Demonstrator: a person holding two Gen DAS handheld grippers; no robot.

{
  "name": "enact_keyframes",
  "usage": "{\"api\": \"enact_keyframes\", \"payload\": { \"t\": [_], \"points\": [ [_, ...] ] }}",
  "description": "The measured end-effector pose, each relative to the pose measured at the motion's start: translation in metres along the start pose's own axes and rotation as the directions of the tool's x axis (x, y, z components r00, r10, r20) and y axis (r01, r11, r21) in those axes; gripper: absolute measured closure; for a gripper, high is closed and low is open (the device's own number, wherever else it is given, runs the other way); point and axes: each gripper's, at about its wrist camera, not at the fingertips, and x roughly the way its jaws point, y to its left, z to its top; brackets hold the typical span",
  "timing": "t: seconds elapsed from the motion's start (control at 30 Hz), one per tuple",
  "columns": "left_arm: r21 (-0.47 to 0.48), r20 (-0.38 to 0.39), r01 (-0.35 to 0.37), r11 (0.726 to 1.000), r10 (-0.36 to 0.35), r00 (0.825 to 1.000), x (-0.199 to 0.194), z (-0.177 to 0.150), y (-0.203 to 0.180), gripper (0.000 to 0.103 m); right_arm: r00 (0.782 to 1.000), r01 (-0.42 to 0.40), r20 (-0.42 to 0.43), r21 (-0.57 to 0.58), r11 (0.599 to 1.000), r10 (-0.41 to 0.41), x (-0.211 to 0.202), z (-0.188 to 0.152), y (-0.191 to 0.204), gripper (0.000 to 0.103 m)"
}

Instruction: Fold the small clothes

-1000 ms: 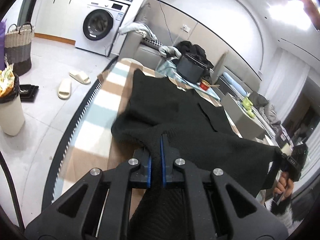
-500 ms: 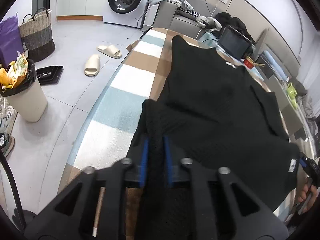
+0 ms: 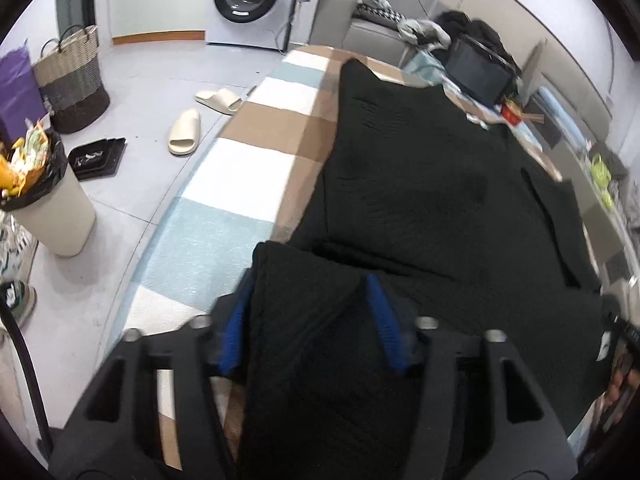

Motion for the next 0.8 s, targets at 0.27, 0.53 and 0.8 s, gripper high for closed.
{"api": "enact_keyframes", "payload": {
  "t": [0.27,0.53,0.8],
  "points": [
    [0.089,0.012,0.030,0.996,-0.032,0.999,-0.001,-0.008,-0.013,0.085,0.999,0.034,-0.019,-0.087,0.996,-0.036,0.004,-0.005,0.011,0.072],
    [0.116,0.003,0.046,0.992,-0.046,0.999,-0.028,-0.038,-0.014,0.085,1.000,0.014,-0.025,-0.080,0.997,-0.016,-0.011,-0.024,0.007,0.074],
    [0.100,0.013,0.040,0.994,-0.041,0.999,-0.061,-0.074,0.000,0.079,1.000,0.000,-0.022,-0.066,0.998,-0.002,-0.036,-0.053,-0.005,0.065]
  ]
}}
